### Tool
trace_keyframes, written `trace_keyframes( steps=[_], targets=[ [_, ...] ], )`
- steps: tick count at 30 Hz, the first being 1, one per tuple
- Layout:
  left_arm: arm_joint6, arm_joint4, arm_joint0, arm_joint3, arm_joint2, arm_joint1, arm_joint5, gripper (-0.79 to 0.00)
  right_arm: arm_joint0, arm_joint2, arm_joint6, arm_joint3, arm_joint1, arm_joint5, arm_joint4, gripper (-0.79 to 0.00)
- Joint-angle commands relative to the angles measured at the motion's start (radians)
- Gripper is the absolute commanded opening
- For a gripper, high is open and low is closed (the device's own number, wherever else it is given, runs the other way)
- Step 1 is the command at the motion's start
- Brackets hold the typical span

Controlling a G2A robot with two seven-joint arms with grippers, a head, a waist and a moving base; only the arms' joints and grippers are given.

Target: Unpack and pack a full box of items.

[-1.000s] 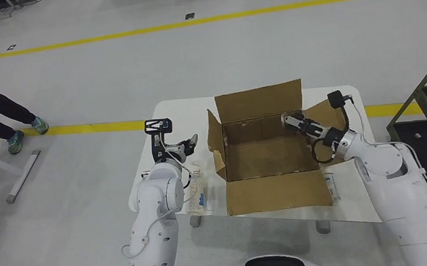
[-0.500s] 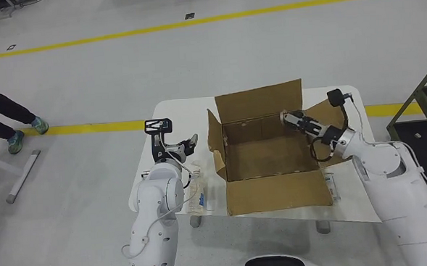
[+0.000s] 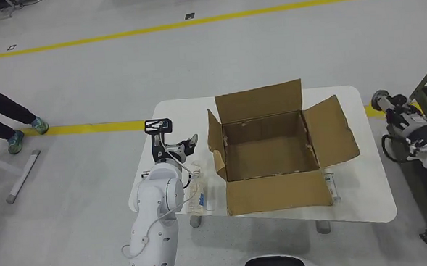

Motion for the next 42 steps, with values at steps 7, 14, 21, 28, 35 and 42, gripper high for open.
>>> trace_keyframes(
  steps=[7, 14, 21, 28, 35, 42],
  targets=[
    [0.000, 0.000, 0.000, 0.000, 0.000, 0.000, 0.000, 0.000, -0.118, -0.032, 0.060, 0.057, 0.007, 0.085, -0.234, -0.785],
    [0.000, 0.000, 0.000, 0.000, 0.000, 0.000, 0.000, 0.000, -0.123, -0.136, 0.095, 0.174, 0.007, 0.086, -0.352, -0.785],
    [0.000, 0.000, 0.000, 0.000, 0.000, 0.000, 0.000, 0.000, -0.084, -0.201, 0.112, 0.272, 0.010, 0.058, -0.410, -0.785],
    [0.000, 0.000, 0.000, 0.000, 0.000, 0.000, 0.000, 0.000, -0.066, -0.229, 0.129, 0.322, 0.012, 0.046, -0.433, -0.785],
    [0.000, 0.000, 0.000, 0.000, 0.000, 0.000, 0.000, 0.000, -0.062, -0.246, 0.137, 0.344, 0.013, 0.048, -0.424, -0.560],
    [0.000, 0.000, 0.000, 0.000, 0.000, 0.000, 0.000, 0.000, -0.053, -0.249, 0.133, 0.360, 0.015, 0.048, -0.418, -0.453]
  ],
)
